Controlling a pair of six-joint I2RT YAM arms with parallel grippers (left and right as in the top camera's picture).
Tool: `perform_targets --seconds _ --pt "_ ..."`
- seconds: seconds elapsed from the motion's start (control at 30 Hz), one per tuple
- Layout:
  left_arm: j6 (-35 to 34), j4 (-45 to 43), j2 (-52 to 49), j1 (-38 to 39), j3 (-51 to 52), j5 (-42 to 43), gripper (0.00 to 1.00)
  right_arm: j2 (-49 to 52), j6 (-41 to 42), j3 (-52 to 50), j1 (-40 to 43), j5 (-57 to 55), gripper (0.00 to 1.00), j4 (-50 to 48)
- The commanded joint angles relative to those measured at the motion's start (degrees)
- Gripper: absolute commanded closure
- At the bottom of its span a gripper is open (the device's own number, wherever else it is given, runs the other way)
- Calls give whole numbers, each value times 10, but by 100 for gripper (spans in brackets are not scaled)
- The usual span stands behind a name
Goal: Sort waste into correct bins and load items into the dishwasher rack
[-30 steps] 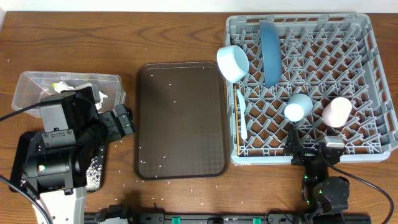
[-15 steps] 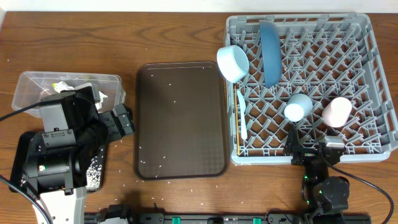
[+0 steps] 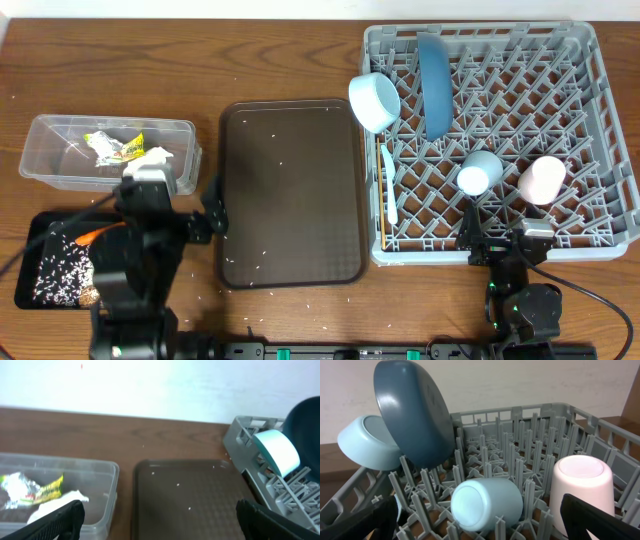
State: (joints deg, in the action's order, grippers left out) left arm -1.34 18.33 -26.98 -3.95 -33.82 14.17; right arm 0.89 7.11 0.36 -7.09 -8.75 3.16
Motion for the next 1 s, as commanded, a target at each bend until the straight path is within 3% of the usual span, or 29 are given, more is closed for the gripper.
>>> perform_targets --seconds 0.0,0.4,0.83,0.97 --pt "47 -28 68 2 47 21 2 -2 -1 0 5 0 1 2" --pt "59 -51 269 2 186 19 2 -2 -1 0 5 0 1 2" --pt "60 -155 269 21 335 19 2 -2 -1 0 5 0 1 2" --pt "61 -159 269 22 336 8 2 -2 -1 0 5 0 1 2"
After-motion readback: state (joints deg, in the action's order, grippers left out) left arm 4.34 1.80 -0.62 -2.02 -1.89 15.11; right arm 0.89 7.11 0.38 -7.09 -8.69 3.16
